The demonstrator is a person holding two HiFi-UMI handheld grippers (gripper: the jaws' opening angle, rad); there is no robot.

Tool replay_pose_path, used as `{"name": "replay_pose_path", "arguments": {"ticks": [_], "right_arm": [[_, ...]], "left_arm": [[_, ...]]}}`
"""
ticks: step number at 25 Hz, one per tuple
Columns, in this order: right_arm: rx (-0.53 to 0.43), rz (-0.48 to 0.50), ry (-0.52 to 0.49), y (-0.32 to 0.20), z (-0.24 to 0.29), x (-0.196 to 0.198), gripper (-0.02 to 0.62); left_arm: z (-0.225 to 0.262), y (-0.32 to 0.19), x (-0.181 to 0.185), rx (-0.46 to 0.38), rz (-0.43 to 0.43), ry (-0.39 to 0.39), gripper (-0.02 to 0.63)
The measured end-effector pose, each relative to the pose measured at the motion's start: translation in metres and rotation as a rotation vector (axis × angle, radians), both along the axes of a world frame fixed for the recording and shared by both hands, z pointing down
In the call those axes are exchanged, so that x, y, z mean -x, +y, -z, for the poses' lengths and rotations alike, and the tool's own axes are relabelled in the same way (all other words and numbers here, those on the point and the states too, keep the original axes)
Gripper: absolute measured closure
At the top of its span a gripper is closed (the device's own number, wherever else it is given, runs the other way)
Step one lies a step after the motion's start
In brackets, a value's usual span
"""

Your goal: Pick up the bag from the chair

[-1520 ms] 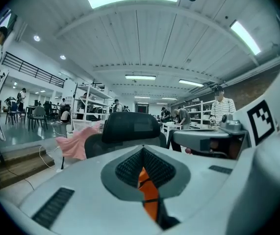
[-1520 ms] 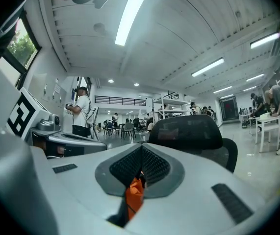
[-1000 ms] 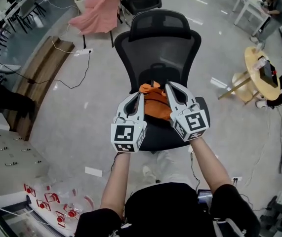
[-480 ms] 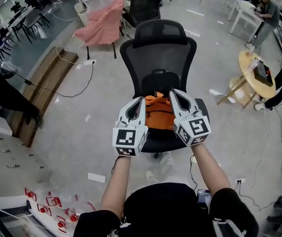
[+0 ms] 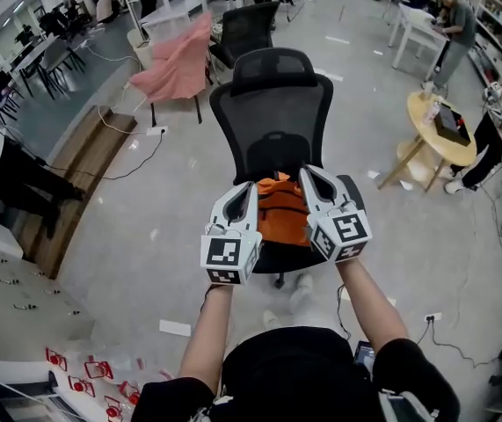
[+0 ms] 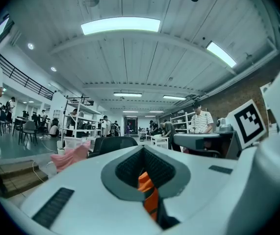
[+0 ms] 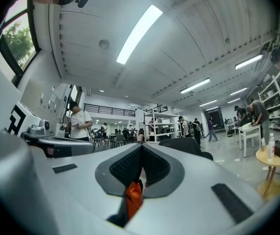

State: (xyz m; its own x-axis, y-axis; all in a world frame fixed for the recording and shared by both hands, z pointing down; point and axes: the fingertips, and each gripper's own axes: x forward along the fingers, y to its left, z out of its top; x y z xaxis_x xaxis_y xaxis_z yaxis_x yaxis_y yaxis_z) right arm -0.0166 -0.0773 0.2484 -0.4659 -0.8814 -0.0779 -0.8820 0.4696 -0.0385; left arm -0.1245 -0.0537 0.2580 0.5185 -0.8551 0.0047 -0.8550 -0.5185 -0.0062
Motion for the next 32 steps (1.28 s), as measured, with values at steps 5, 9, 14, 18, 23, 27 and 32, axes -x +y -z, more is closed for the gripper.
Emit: {"name": "replay_pose_path", "arguments": {"ticks": [5,9,14,18,23,27,32], "right_arm": [[0.002,0.004,-0.020,0.021,0.009,-0.009,0.595],[0.001,0.020,-0.033,0.034,0.016,-0.021,0.595],[-0.005,0.045,-0.046,0.051,0.027,-0.041,0.595],[-0.004,0.069,-0.058,0.063,0.036,-0.060,0.595],[-0.009,0.099,-0.051,0.080,0.042,-0.084,0.595],[-0.012,0.112,-0.049,0.093,0.045,-0.103,0.595],[-0.016,0.121,-0.059,0.111,0.048,-0.125,0.595]], "left_arm": [[0.009,0.017,-0.007,-0.009,0.000,0.005,0.603],[0.018,0.026,-0.022,-0.016,0.001,0.014,0.603],[0.029,0.041,-0.050,-0.033,0.005,0.004,0.603],[0.037,0.053,-0.069,-0.034,0.026,0.031,0.603],[0.040,0.074,-0.100,-0.041,0.043,0.028,0.603],[0.042,0.090,-0.119,-0.045,0.060,0.024,0.603],[0.043,0.112,-0.138,-0.047,0.080,0.016,0.603]]}}
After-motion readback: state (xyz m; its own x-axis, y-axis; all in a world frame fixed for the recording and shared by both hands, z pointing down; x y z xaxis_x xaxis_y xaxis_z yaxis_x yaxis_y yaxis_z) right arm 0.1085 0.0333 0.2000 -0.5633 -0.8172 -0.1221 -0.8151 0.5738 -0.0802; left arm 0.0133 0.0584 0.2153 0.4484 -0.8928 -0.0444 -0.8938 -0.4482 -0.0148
